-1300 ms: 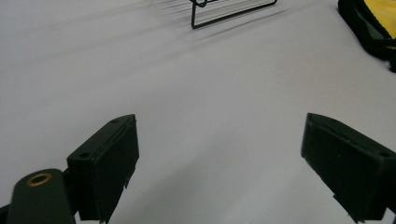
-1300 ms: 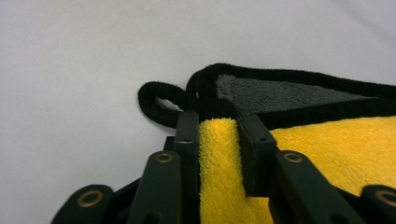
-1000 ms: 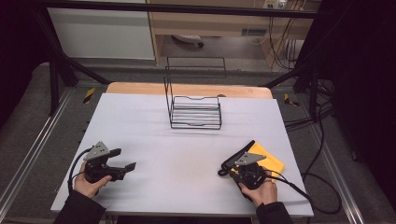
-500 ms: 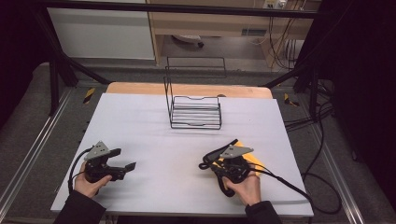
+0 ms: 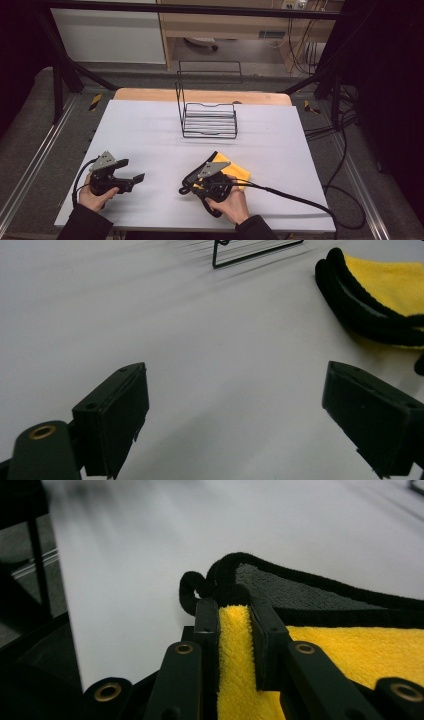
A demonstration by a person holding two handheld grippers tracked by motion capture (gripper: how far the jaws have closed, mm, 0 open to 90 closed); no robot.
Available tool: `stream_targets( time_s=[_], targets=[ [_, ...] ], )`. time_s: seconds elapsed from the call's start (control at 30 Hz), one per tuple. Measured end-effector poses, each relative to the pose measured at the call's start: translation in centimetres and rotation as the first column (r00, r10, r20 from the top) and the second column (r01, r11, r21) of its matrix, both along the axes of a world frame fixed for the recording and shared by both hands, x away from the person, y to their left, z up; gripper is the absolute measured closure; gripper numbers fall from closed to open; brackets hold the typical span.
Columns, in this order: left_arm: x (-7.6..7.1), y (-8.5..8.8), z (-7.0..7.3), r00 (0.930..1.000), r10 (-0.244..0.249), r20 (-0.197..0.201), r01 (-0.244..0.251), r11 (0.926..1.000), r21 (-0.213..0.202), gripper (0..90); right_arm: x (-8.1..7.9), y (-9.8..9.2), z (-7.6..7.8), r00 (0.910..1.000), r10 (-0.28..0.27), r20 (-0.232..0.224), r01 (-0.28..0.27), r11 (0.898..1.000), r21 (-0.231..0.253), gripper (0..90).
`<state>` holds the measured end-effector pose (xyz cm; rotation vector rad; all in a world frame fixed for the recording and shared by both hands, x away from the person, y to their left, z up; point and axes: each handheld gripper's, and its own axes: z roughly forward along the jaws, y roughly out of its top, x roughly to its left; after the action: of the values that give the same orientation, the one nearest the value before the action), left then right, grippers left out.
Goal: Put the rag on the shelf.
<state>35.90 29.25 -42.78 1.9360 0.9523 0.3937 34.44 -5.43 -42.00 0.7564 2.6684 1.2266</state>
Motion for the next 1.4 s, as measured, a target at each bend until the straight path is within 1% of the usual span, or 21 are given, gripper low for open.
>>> stream_targets(
  time_s=[0.13,0.33,0.4,0.43,0.47,0.5,0.57,0.6,0.67,0.7,0.73,0.77,0.8,0.83,0.9,0.93,0.97,1.07,1.1,1.17,1.4],
  targets=[
    [0.0,-0.1,0.0,1.0000,-0.001,-0.006,0.001,1.0000,0.005,11.6,0.0,0.6,-0.9,0.9988,0.021,-0.045,-0.022,1.000,-0.016,69.3],
    [-0.2,-0.7,0.3,0.9998,-0.003,-0.018,0.003,1.0000,0.009,13.4,0.2,0.5,-0.6,0.9966,0.011,-0.082,-0.007,0.999,0.049,43.9],
    [-0.3,-1.2,0.5,0.9997,-0.003,-0.024,0.004,0.9998,0.018,15.0,0.3,-0.1,0.4,0.9988,-0.017,-0.045,0.019,0.999,0.050,38.0],
    [-0.5,-1.9,0.8,0.9995,-0.010,-0.030,0.010,0.9998,0.018,16.3,0.4,-1.1,1.3,0.9988,-0.048,0.006,0.048,0.997,0.053,32.7],
    [-0.5,-1.9,0.8,0.9995,-0.010,-0.030,0.010,0.9998,0.018,17.3,0.4,-1.1,1.3,0.9988,-0.048,0.006,0.048,0.997,0.053,32.7],
    [-0.6,-2.7,1.2,0.9990,-0.023,-0.038,0.024,0.9994,0.023,18.3,0.7,-2.5,1.9,0.9945,-0.093,0.048,0.089,0.994,0.063,28.4],
    [-0.8,-3.9,1.6,0.9986,-0.030,-0.044,0.032,0.9989,0.034,21.3,1.1,-4.2,2.2,0.9883,-0.141,0.058,0.137,0.988,0.064,23.7],
    [-0.8,-3.9,1.6,0.9986,-0.030,-0.044,0.032,0.9989,0.034,22.6,1.1,-4.2,2.2,0.9883,-0.141,0.058,0.137,0.988,0.064,23.7],
    [-1.0,-5.5,1.8,0.9970,-0.059,-0.050,0.062,0.9964,0.058,25.5,1.5,-7.1,2.3,0.9733,-0.217,0.074,0.214,0.975,0.055,21.0],
    [-1.2,-7.3,2.0,0.9939,-0.091,-0.062,0.096,0.9927,0.074,27.0,1.5,-7.9,2.3,0.9681,-0.238,0.079,0.234,0.971,0.052,20.6],
    [-1.2,-7.3,2.0,0.9939,-0.091,-0.062,0.096,0.9927,0.074,28.4,1.5,-7.9,2.3,0.9681,-0.238,0.079,0.234,0.971,0.052,20.6],
    [-1.4,-9.2,2.0,0.9891,-0.127,-0.075,0.133,0.9866,0.094,31.2,1.6,-10.1,1.9,0.9532,-0.291,0.084,0.288,0.957,0.047,21.6],
    [-1.4,-9.2,2.0,0.9891,-0.127,-0.075,0.133,0.9866,0.094,34.6,1.6,-10.1,1.9,0.9532,-0.291,0.084,0.288,0.957,0.047,21.6],
    [-1.7,-11.3,1.9,0.9834,-0.163,-0.079,0.172,0.9778,0.119,37.9,1.5,-11.7,1.2,0.9394,-0.336,0.066,0.333,0.941,0.052,23.4],
    [-1.9,-13.2,1.7,0.9752,-0.201,-0.093,0.212,0.9669,0.142,43.1,1.4,-13.0,0.4,0.9251,-0.375,0.059,0.373,0.927,0.046,25.1],
    [-1.9,-13.2,1.7,0.9752,-0.201,-0.093,0.212,0.9669,0.142,45.7,1.3,-13.5,0.1,0.9191,-0.390,0.055,0.388,0.921,0.043,25.9],
    [-1.8,-14.9,1.5,0.9670,-0.221,-0.126,0.239,0.9605,0.143,48.6,1.2,-13.9,-0.2,0.9143,-0.402,0.049,0.400,0.916,0.039,26.1],
    [-1.6,-16.2,1.1,0.9571,-0.244,-0.157,0.265,0.9551,0.133,59.1,1.2,-14.3,-0.5,0.9100,-0.411,0.057,0.410,0.912,0.025,27.3],
    [-1.5,-17.3,0.7,0.9498,-0.256,-0.180,0.284,0.9461,0.156,61.6,1.2,-14.4,-0.5,0.9077,-0.414,0.070,0.413,0.910,0.019,28.2],
    [-1.3,-18.0,0.1,0.9454,-0.251,-0.207,0.288,0.9420,0.172,65.6,1.1,-14.3,-0.5,0.9093,-0.410,0.069,0.409,0.912,0.028,28.2],
    [-1.3,-18.0,-0.4,0.9591,-0.195,-0.205,0.237,0.9496,0.205,88.5,1.0,-14.2,-0.6,0.9098,-0.409,0.069,0.408,0.912,0.030,26.7]
  ],
)
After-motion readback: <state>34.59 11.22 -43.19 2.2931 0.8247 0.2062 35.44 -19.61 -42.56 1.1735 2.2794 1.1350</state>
